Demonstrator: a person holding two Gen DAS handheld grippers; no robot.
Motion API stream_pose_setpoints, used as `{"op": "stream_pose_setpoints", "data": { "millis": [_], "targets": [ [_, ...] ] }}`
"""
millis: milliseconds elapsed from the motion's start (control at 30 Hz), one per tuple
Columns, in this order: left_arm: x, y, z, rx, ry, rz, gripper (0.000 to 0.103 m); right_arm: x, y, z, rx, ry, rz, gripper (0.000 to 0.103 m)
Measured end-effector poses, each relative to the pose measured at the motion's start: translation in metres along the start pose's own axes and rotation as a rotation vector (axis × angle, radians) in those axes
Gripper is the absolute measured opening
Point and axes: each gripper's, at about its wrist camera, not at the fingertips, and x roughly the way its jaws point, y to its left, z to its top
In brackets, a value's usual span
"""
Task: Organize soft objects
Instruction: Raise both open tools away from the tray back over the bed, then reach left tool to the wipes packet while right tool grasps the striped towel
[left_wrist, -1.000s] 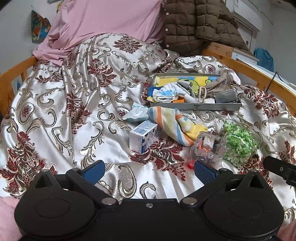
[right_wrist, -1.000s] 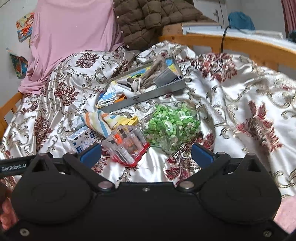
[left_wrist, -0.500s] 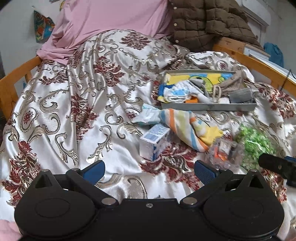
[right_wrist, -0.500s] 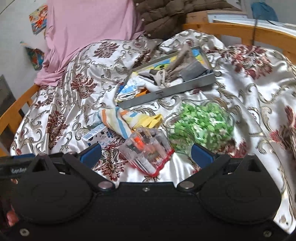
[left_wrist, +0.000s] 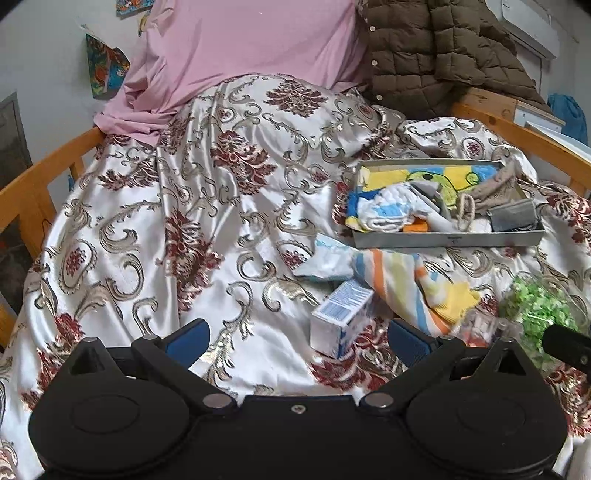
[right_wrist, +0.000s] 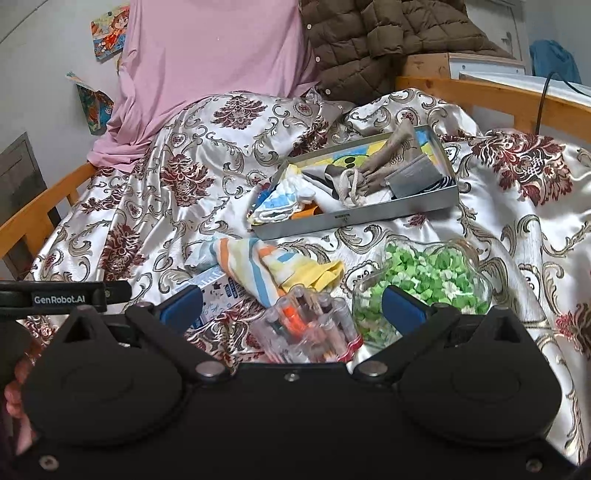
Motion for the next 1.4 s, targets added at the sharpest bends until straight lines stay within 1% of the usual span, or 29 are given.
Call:
{"op": "stream_pose_setpoints", "data": {
  "millis": [167, 300, 400, 467, 533, 633, 833, 967, 1033, 1133, 1267, 1400],
  "targets": [
    [0.007, 0.001, 0.009, 0.014, -0.014, 0.025, 0.102, 0.005, 0.005, 0.001, -0.023, -0.005, 0.006, 0.103],
    [0.018, 0.001, 0.019, 0.044, -0.028, 0.047, 0.102, 0.015, 0.014, 0.003, -0.092, -0.011, -0.002, 0.103],
    [0.03, 0.002, 0.028, 0.065, -0.034, 0.058, 0.102, 0.025, 0.02, 0.006, -0.168, -0.032, -0.031, 0.103],
    [0.04, 0.005, 0.035, 0.067, -0.023, 0.049, 0.102, 0.03, 0.023, 0.009, -0.208, -0.049, -0.047, 0.103],
    [0.051, 0.01, 0.042, 0.048, 0.002, 0.027, 0.102, 0.036, 0.025, 0.011, -0.232, -0.058, -0.057, 0.103],
    [0.07, 0.02, 0.05, -0.008, 0.041, -0.014, 0.102, 0.046, 0.025, 0.015, -0.237, -0.049, -0.051, 0.103],
    [0.118, 0.036, 0.06, -0.179, 0.117, -0.11, 0.102, 0.073, 0.028, 0.022, -0.25, -0.018, -0.033, 0.103],
    [0.147, 0.042, 0.064, -0.233, 0.162, -0.161, 0.102, 0.091, 0.03, 0.022, -0.27, 0.013, -0.015, 0.103],
    [0.16, 0.045, 0.064, -0.265, 0.206, -0.196, 0.102, 0.099, 0.029, 0.022, -0.28, 0.031, -0.012, 0.103],
    [0.178, 0.053, 0.06, -0.35, 0.275, -0.252, 0.102, 0.111, 0.031, 0.023, -0.298, 0.051, -0.004, 0.103],
    [0.194, 0.057, 0.054, -0.458, 0.326, -0.302, 0.102, 0.123, 0.035, 0.03, -0.316, 0.07, 0.008, 0.103],
    [0.21, 0.057, 0.052, -0.55, 0.362, -0.362, 0.101, 0.131, 0.044, 0.034, -0.391, 0.121, 0.024, 0.103]
  ]
}}
